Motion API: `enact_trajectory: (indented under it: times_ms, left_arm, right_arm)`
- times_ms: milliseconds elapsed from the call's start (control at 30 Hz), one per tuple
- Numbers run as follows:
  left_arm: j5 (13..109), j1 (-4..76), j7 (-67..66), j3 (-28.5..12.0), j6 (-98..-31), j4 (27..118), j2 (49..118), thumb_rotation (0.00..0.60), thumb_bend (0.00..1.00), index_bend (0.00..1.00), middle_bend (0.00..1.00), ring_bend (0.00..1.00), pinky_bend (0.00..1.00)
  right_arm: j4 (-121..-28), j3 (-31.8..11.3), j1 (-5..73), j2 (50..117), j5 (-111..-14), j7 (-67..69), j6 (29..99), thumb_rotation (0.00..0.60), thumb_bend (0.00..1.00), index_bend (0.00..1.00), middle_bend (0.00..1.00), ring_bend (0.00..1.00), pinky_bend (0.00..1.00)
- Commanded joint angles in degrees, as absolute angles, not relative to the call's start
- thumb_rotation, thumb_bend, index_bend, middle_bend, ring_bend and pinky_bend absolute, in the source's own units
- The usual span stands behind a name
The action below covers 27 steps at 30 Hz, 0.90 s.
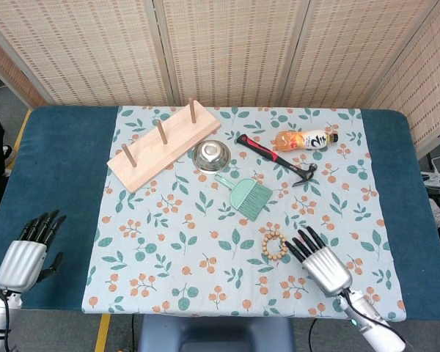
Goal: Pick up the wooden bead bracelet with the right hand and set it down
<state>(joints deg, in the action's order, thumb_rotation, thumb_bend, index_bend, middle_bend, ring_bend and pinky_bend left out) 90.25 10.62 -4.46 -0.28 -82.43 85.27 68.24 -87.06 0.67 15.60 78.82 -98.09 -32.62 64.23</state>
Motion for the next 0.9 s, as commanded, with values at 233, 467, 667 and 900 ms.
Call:
enact_trajectory:
  times_ms: [233, 467, 667, 900]
  left_arm:
    - [90.1, 10.3, -3.9, -0.4, -82.8, 85.2, 67.9, 0.600, 0.46, 0.00, 0.00, 0.00, 0.15]
    - [90.1, 10.3, -3.5, -0.4, -82.8, 85.1, 67.7, 0.600, 0.46, 0.00, 0.00, 0.00, 0.15]
    - [90.1, 10.4, -3.6, -0.3, -82.4, 85.1, 67.8, 0.600, 0.46, 0.00, 0.00, 0.00, 0.15]
    - [89.9, 10.4, -3.7, -0.5, -82.3, 85.0, 67.9, 0.600, 0.46, 0.00, 0.00, 0.00, 0.15]
  right_arm:
    - [-83.1, -0.7, 21.1, 85.7, -94.2, -36.0, 58.3, 0.600, 0.26, 0.20, 0.21, 0.00, 0.00]
    - [-81.4, -0.1, 21.6, 87.3, -93.6, -37.5, 58.8, 0.600, 0.26, 0.36, 0.32, 0.00, 0.00]
    - [-79.6, 0.2, 22.5, 89.0, -93.0, -37.6, 58.7, 0.600, 0.27, 0.44, 0.37, 0.00, 0.00]
    - [-78.8, 0.4, 23.7, 90.3, -92.2, -40.0, 57.6, 0.600, 0.27, 0.48, 0.39, 0.00, 0.00]
